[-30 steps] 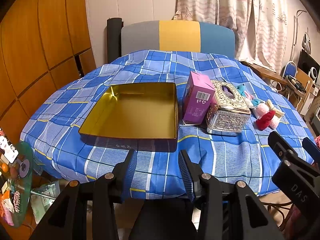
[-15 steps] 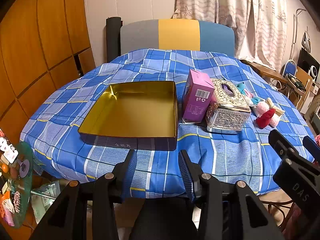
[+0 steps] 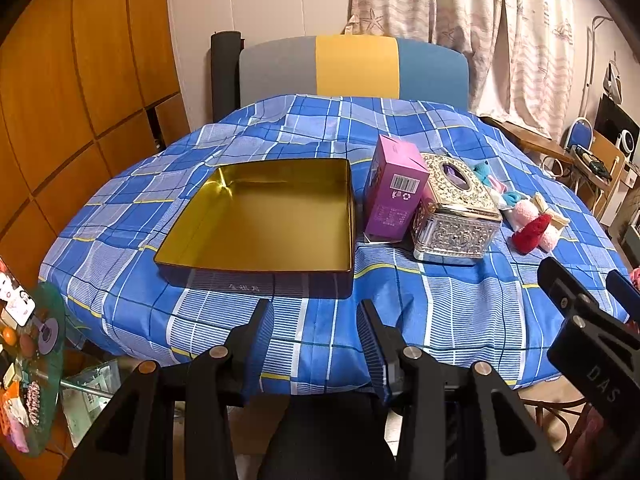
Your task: Organize soft objects
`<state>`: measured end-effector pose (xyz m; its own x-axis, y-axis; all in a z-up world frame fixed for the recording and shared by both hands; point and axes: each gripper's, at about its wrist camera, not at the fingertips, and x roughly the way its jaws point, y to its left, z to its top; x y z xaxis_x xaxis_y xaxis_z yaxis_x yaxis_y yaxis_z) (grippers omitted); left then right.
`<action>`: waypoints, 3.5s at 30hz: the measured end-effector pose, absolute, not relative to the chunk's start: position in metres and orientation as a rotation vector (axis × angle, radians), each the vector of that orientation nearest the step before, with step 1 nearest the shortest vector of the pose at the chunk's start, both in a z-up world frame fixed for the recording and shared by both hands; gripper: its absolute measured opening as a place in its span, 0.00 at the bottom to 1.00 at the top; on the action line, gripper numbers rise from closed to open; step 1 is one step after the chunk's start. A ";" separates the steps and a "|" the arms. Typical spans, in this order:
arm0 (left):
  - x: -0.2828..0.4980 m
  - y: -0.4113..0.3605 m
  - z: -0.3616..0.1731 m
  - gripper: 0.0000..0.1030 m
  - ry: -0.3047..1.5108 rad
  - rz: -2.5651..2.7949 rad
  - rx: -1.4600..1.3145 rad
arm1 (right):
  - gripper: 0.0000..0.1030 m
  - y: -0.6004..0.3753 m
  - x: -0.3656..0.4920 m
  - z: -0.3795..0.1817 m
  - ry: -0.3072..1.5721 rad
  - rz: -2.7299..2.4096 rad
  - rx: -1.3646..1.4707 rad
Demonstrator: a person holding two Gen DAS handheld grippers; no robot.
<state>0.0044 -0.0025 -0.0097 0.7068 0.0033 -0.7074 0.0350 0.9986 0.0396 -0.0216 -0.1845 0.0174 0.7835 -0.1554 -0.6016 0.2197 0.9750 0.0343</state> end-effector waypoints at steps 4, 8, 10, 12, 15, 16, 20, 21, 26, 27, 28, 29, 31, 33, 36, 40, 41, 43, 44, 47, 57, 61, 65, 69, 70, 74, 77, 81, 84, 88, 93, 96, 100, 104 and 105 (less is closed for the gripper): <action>0.003 -0.004 -0.010 0.42 0.783 -0.024 0.053 | 1.00 -0.184 -0.021 0.017 0.640 -0.202 0.103; 0.002 -0.006 -0.010 0.42 0.786 -0.039 0.054 | 1.00 -0.184 -0.022 0.017 0.636 -0.204 0.102; 0.001 -0.007 -0.011 0.42 0.786 -0.048 0.055 | 1.00 -0.184 -0.021 0.016 0.637 -0.203 0.104; 0.001 -0.008 -0.010 0.42 0.786 -0.057 0.052 | 1.00 -0.184 -0.021 0.015 0.642 -0.203 0.104; 0.000 -0.009 -0.009 0.42 0.781 -0.070 0.047 | 1.00 -0.185 -0.021 0.013 0.649 -0.203 0.102; 0.000 -0.009 -0.009 0.42 0.779 -0.073 0.046 | 1.00 -0.185 -0.021 0.013 0.651 -0.203 0.100; 0.000 -0.011 -0.010 0.42 0.784 -0.092 0.040 | 1.00 -0.186 -0.021 0.012 0.650 -0.198 0.099; 0.000 -0.011 -0.012 0.42 0.793 -0.101 0.034 | 1.00 -0.186 -0.020 0.012 0.646 -0.196 0.095; 0.011 -0.011 -0.027 0.42 0.883 -0.219 -0.039 | 1.00 -0.193 -0.015 0.011 0.592 -0.160 0.052; 0.013 -0.009 -0.032 0.42 0.899 -0.249 -0.068 | 1.00 -0.195 -0.009 0.010 0.600 -0.127 0.037; 0.014 -0.007 -0.037 0.42 0.909 -0.289 -0.105 | 1.00 -0.198 -0.003 0.007 0.614 -0.093 0.029; 0.014 -0.006 -0.041 0.42 0.913 -0.320 -0.136 | 1.00 -0.204 0.005 0.001 0.647 -0.045 0.035; 0.013 -0.004 -0.047 0.42 0.911 -0.374 -0.188 | 1.00 -0.218 0.017 -0.014 0.740 0.000 0.079; 0.014 -0.006 -0.052 0.42 0.926 -0.428 -0.215 | 1.00 -0.242 0.026 -0.034 0.824 -0.008 0.142; 0.017 -0.016 -0.062 0.42 0.984 -0.490 -0.238 | 1.00 -0.281 0.029 -0.054 0.860 -0.061 0.216; 0.023 -0.022 -0.084 0.41 1.065 -0.539 -0.339 | 1.00 -0.336 0.040 -0.075 0.932 -0.165 0.257; 0.022 -0.024 -0.087 0.41 1.048 -0.555 -0.356 | 1.00 -0.351 0.042 -0.077 0.927 -0.212 0.237; 0.021 -0.029 -0.086 0.41 1.011 -0.526 -0.325 | 1.00 -0.371 0.047 -0.079 0.890 -0.288 0.193; 0.020 -0.034 -0.085 0.41 0.992 -0.522 -0.286 | 1.00 -0.386 0.052 -0.080 0.867 -0.333 0.158; 0.025 -0.046 -0.088 0.41 1.002 -0.555 -0.261 | 0.97 -0.413 0.077 -0.084 0.870 -0.366 0.063; 0.037 -0.086 -0.098 0.58 1.081 -0.696 -0.178 | 0.79 -0.418 0.166 -0.105 0.861 -0.257 -0.219; 0.041 -0.100 -0.094 0.61 1.074 -0.713 -0.152 | 0.63 -0.419 0.198 -0.124 0.931 -0.194 -0.186; 0.046 -0.112 -0.093 0.61 1.078 -0.715 -0.144 | 0.52 -0.425 0.202 -0.133 0.951 -0.183 -0.101; 0.052 -0.127 -0.094 0.61 1.075 -0.692 -0.121 | 0.39 -0.436 0.189 -0.126 0.951 -0.162 -0.001; 0.053 -0.134 -0.092 0.61 1.067 -0.699 -0.112 | 0.35 -0.444 0.183 -0.122 0.956 -0.152 0.066; 0.057 -0.156 -0.088 0.61 1.033 -0.718 -0.059 | 0.29 -0.476 0.157 -0.116 0.986 -0.085 0.354; 0.061 -0.177 -0.084 0.61 1.002 -0.727 -0.009 | 0.28 -0.489 0.141 -0.119 1.015 -0.053 0.446; 0.074 -0.205 -0.084 0.61 0.974 -0.723 0.046 | 0.37 -0.489 0.128 -0.119 1.008 -0.003 0.408; 0.085 -0.225 -0.085 0.61 0.963 -0.705 0.086 | 0.53 -0.479 0.130 -0.116 0.971 0.000 0.328; 0.102 -0.244 -0.086 0.61 0.956 -0.686 0.105 | 0.54 -0.473 0.153 -0.122 0.989 0.011 0.272; 0.121 -0.264 -0.088 0.61 0.953 -0.669 0.107 | 0.39 -0.467 0.176 -0.138 1.062 -0.011 0.201; 0.132 -0.278 -0.088 0.61 0.933 -0.666 0.124 | 0.36 -0.479 0.162 -0.130 1.040 -0.001 0.288; 0.151 -0.298 -0.090 0.61 0.900 -0.662 0.124 | 0.36 -0.493 0.126 -0.123 1.034 -0.007 0.430; 0.172 -0.323 -0.100 0.61 0.898 -0.652 0.139 | 0.36 -0.487 0.099 -0.128 1.056 -0.005 0.481; 0.176 -0.328 -0.103 0.61 0.897 -0.641 0.148 | 0.36 -0.484 0.095 -0.130 1.065 -0.001 0.490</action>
<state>0.1764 -0.3281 -0.1027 0.4523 -0.4568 -0.7660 0.5768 0.8049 -0.1395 0.0948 -0.4843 -0.1303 0.4949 0.2316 -0.8375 0.2334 0.8930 0.3849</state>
